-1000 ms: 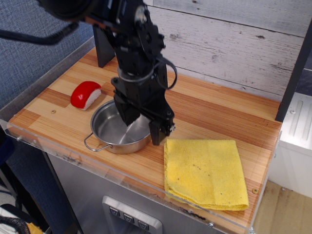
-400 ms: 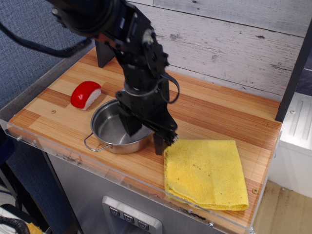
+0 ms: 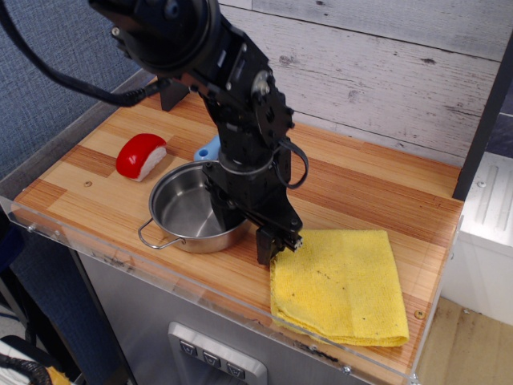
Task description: Place the pot above the yellow cloth.
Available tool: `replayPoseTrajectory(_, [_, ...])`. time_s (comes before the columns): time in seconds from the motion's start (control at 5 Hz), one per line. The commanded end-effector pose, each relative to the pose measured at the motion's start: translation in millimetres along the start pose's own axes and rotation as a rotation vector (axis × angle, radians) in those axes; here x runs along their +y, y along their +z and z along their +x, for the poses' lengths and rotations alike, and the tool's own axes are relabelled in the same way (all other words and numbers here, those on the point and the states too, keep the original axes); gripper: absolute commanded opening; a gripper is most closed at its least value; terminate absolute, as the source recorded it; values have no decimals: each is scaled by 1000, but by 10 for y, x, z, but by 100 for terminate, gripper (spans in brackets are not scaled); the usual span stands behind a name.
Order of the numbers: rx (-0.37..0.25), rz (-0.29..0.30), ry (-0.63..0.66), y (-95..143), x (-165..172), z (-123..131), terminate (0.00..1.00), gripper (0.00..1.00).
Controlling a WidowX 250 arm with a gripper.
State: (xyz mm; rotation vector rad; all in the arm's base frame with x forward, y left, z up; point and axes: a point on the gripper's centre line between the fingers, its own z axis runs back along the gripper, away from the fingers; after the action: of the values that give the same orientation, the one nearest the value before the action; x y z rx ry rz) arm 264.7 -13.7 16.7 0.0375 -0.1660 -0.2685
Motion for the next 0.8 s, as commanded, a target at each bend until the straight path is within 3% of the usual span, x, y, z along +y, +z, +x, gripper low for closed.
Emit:
replayPoseTrajectory(0.0, [-41,34,-4,140,62,42,0,0])
replayPoseTrajectory(0.6, [-99,83,65,514,250,53,0,0])
